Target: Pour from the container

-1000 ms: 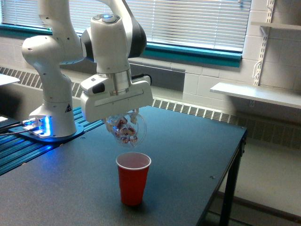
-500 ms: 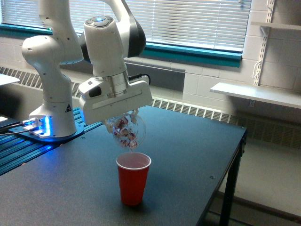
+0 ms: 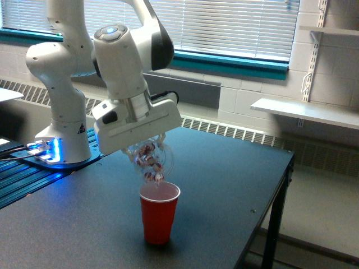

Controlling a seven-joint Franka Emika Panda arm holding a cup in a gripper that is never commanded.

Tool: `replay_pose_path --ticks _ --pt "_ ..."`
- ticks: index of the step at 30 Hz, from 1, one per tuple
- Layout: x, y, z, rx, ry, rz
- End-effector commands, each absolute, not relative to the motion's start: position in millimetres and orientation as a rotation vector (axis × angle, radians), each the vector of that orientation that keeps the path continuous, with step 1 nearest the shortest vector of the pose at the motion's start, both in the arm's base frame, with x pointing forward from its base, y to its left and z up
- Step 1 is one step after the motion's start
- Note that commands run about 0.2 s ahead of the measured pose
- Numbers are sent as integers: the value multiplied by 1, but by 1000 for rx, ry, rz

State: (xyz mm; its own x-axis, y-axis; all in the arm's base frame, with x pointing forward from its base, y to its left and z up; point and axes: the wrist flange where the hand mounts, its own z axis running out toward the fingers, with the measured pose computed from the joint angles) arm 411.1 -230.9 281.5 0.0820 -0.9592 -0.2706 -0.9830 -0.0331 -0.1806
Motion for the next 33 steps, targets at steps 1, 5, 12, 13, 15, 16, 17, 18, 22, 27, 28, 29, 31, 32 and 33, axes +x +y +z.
replay_pose_path --ticks 1,5,12,13,15,16,17,18,22,27,28,29,31,32,33 --pt "407 -244 276 -2016 1936 117" --pt "407 -248 274 -1983 1945 129" --pt "413 -251 276 -1962 1961 131" --pt "414 -251 277 -1963 1961 130" --pt "418 -251 279 -1965 1958 125" --pt "420 -250 279 -1968 1957 125" --pt "422 -249 280 -1972 1955 126" --pt "424 -249 281 -1972 1953 124" --pt "430 -246 282 -1963 1950 131" --pt "433 -242 281 -1938 1947 151" --pt "433 -242 280 -1933 1947 157" --pt "433 -241 280 -1925 1945 163" --pt "433 -240 278 -1906 1944 178" --pt "432 -239 276 -1892 1943 185" --pt "432 -239 275 -1879 1942 193"
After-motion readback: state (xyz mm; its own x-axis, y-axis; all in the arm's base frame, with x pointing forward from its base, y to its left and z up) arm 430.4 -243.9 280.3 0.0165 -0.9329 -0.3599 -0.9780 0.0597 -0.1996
